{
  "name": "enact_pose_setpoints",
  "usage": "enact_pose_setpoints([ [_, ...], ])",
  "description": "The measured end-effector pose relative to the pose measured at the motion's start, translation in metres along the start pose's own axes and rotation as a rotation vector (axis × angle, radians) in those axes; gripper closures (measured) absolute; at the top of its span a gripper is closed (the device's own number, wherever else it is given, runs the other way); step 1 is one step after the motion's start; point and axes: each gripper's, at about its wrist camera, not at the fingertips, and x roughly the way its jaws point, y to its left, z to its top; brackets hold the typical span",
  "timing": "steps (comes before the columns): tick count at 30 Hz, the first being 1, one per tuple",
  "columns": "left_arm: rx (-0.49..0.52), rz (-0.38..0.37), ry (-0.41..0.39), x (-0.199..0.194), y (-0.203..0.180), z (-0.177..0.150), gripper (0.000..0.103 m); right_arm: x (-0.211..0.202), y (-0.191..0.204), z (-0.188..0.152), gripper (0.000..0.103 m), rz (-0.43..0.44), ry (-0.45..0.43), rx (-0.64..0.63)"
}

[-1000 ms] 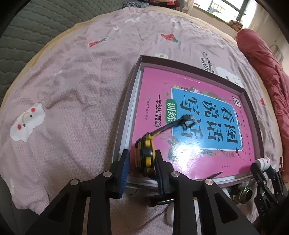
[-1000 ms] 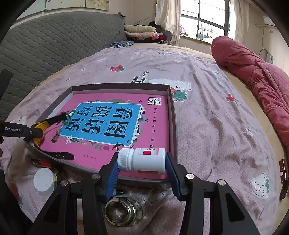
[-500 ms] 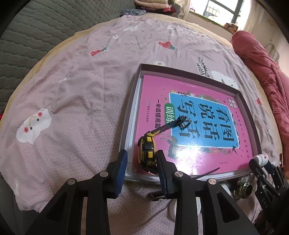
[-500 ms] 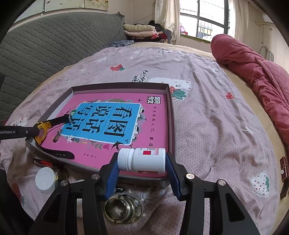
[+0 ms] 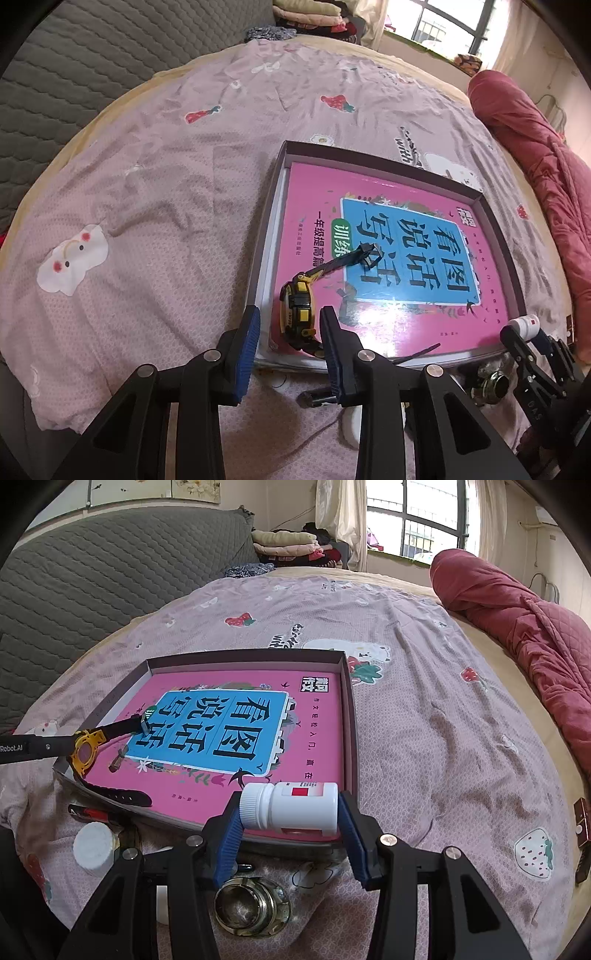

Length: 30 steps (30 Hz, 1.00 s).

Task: Organize rigid objects
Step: 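Lower the watch into the tray and open the left tool while the right tool releases the bottle there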

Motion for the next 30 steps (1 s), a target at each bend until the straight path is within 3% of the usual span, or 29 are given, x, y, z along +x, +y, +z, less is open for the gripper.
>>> enact_pose_setpoints([
  [6,0.009,-0.009,-0.004,0.0004,-0.0028,-0.0009,0.067,0.0000,0.0009,-0.0001,0.054,0.000,-0.003,0.000],
  [9,0.024,-0.008,-0.017,0.0008,-0.0050,-0.0022,0.057,0.0000,0.0006,0.0000,0.054,0.000,-0.004,0.000],
  [26,0.041,-0.014,-0.029,0.0025,-0.0074,-0.0040,0.055,0.0013,0.0012,0.0015,0.050,0.009,-0.010,0.006],
  [30,0.051,-0.020,-0.040,-0.0003,-0.0094,-0.0052,0.044,-0.0040,0.0000,0.0041,0.047,0.008,-0.044,0.016],
])
